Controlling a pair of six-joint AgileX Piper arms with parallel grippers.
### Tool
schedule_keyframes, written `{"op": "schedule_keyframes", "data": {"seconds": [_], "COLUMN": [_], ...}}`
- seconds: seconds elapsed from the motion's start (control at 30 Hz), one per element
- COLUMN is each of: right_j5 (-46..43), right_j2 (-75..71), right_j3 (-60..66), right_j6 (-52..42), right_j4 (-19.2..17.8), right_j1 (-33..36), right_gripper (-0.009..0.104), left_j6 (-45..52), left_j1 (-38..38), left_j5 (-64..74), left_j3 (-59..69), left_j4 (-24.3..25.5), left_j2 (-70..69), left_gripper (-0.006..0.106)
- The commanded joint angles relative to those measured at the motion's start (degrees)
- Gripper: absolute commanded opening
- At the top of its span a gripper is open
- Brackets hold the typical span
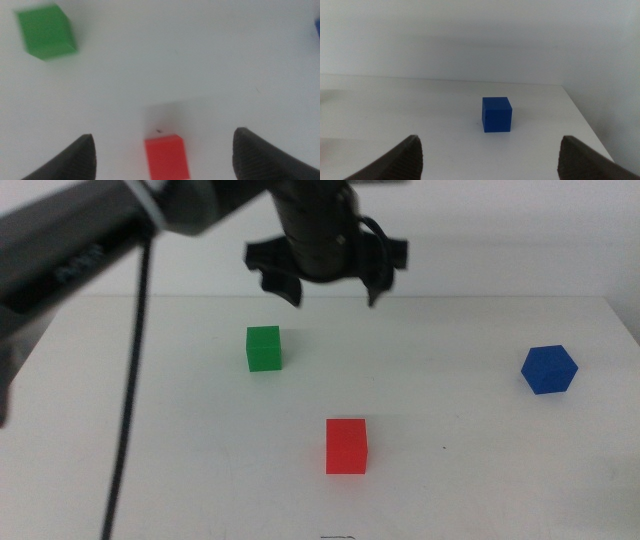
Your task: Stack red cubes first, then green, then blue cubes in a specific spot.
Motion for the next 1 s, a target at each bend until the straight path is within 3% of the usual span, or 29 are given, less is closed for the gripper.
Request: {"op": "schedule_keyframes", "data": {"seconds": [0.0,0.27,0.47,0.97], "right_j5": [-4.3,-4.3,-4.3,-4.3], "right_j2": [-0.9,-0.9,-0.9,-0.9], "right_j3": [-0.6,-0.6,-0.6,-0.6], "right_j6": [-0.3,-0.3,-0.3,-0.3], "right_j4": [-0.7,-0.7,-0.7,-0.7], "right_j1": [0.0,0.0,0.0,0.0], "right_gripper": [0.092,0.092,0.092,0.092], "left_j6": [-0.3,8.1,10.9,12.3], "left_j1": [1.6,12.8,18.3,20.1], "left_j5": [4.2,4.1,3.9,2.2], "left_j3": [-1.9,-1.9,-3.7,-14.5], "left_j4": [3.1,-5.5,-6.5,-8.3], "left_j2": [-4.3,-3.6,1.0,16.2], "left_gripper": [0.093,0.093,0.093,0.093]}}
